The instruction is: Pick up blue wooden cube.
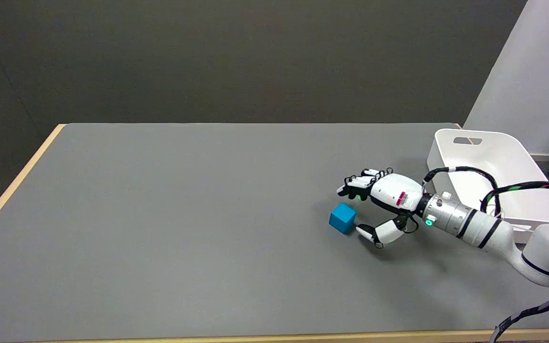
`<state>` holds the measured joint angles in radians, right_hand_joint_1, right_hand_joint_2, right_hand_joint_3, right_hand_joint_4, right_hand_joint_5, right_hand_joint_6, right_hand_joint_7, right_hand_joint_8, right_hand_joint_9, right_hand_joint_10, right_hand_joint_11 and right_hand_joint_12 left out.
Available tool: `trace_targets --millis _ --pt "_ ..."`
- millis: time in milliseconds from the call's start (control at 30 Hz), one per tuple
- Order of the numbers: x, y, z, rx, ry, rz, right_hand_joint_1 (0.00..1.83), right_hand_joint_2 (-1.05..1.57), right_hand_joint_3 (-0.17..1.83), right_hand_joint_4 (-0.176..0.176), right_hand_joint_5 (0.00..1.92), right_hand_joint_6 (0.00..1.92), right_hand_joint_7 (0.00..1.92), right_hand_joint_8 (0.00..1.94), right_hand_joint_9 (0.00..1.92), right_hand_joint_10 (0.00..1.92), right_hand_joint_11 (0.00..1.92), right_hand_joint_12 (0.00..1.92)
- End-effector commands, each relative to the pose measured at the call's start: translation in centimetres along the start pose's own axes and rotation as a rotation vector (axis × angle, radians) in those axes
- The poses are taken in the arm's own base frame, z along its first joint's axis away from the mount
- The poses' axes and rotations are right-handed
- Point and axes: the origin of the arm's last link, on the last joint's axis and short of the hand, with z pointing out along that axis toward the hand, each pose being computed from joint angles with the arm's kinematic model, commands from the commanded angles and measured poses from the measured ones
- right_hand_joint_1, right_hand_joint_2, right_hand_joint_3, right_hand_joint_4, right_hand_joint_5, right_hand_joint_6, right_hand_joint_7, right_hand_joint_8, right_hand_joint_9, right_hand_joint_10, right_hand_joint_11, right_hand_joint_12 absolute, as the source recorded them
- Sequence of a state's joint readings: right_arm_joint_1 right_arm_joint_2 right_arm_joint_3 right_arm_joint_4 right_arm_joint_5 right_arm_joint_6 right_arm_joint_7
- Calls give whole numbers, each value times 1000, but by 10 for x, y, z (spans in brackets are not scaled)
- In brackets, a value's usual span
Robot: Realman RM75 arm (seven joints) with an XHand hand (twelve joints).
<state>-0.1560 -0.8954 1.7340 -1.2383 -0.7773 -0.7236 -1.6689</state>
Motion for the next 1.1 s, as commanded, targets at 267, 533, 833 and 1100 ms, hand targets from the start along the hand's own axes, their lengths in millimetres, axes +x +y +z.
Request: trace_targets --millis 267,533,833,1100 --pt "6 -9 15 59 6 19 792 673 904 -126 240 481 359 1107 408 1507 180 1761" --pt "8 -17 20 90 12 23 784 672 903 -122 244 483 369 1090 415 1498 192 1743" --pt "4 -21 21 101 9 33 778 671 903 -116 254 495 389 1063 423 1487 199 1737" --pt "-3 -26 22 116 0 65 775 673 901 -105 284 524 419 1044 454 1470 207 1733"
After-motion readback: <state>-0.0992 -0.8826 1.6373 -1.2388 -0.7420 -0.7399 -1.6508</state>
